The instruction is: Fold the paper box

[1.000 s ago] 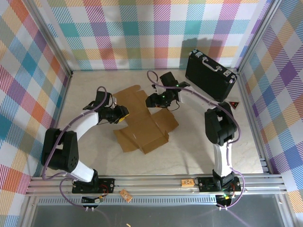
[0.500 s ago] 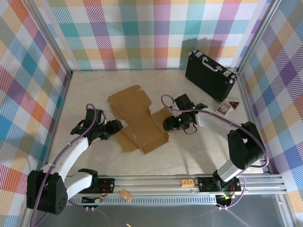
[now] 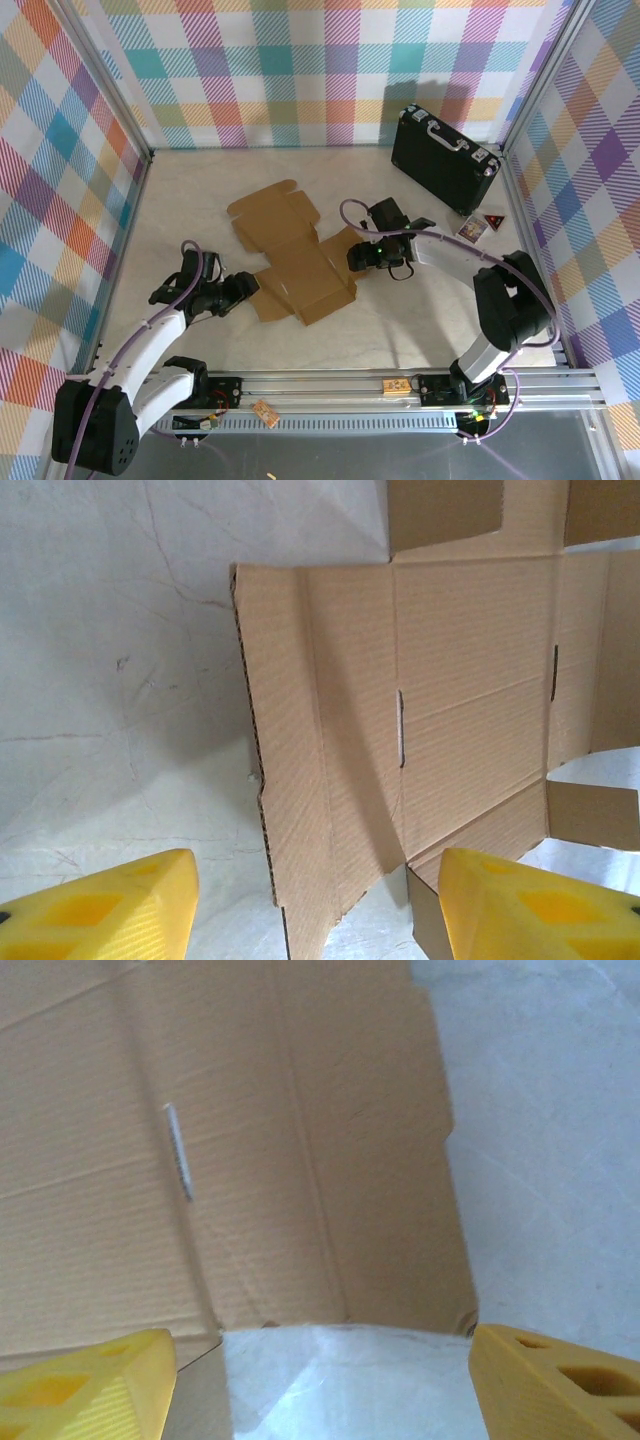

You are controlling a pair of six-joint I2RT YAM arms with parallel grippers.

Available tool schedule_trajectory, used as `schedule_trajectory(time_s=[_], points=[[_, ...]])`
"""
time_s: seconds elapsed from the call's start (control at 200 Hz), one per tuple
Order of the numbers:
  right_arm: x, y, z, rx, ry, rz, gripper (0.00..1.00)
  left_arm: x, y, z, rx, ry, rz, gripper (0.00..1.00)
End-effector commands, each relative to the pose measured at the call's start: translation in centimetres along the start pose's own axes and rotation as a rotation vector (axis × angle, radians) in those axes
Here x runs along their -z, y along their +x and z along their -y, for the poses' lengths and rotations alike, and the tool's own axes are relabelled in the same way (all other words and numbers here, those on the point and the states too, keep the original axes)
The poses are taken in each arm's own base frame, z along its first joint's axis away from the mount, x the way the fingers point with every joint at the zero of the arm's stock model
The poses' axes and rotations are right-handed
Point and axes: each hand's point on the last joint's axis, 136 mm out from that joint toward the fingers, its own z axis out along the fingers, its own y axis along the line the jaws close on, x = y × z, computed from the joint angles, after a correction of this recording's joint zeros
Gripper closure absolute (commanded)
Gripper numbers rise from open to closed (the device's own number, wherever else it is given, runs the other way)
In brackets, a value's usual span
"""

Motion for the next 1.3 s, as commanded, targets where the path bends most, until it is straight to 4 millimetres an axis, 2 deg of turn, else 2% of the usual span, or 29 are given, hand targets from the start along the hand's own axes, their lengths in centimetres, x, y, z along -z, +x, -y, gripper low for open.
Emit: schedule_trajectory(time_s=[0.0,0.205,0.42,0.53,0.55,0.675,0.81,0.97,1.11,1.295], points=[[-0.5,-1.8,0.4,0.014,0.011,0.016,0.22,-0.7,0.6,0.8,0.006,0.036,-0.041,0.34],[-2.3,-2.0,-0.7,0.034,-0.056,-0.025,0.24,-2.3,0.7,0.7,-0.004,0.020,-0.061,0.34],[-3.8,-2.6,-1.1,0.046,-0.079,-0.047,0.30,-3.9,0.9,-0.3,0.003,-0.015,-0.091,0.41],[-3.2,-2.5,-2.0,0.044,-0.123,-0.055,0.37,-4.4,0.6,-0.7,-0.010,-0.048,-0.091,0.47],[-3.0,-2.5,-2.1,0.044,-0.133,-0.052,0.38,-4.5,0.0,-0.3,-0.021,-0.031,-0.067,0.49],[-1.4,-2.1,-3.7,0.046,-0.218,-0.040,0.46,-5.1,-0.4,0.0,-0.028,-0.022,-0.060,0.59],[0.4,-1.7,-5.6,0.063,-0.321,-0.014,0.49,-5.0,-0.8,1.2,-0.045,0.027,-0.060,0.66],[2.0,-1.4,-8.3,0.097,-0.460,0.015,0.48,-4.4,-1.0,2.5,-0.077,0.065,-0.066,0.70],[1.4,-0.9,-9.6,0.106,-0.520,-0.017,0.48,-4.3,-0.9,3.2,-0.089,0.094,-0.073,0.72],[0.2,-0.8,-10.9,0.117,-0.565,-0.044,0.47,-4.7,-0.9,3.2,-0.091,0.093,-0.081,0.73]])
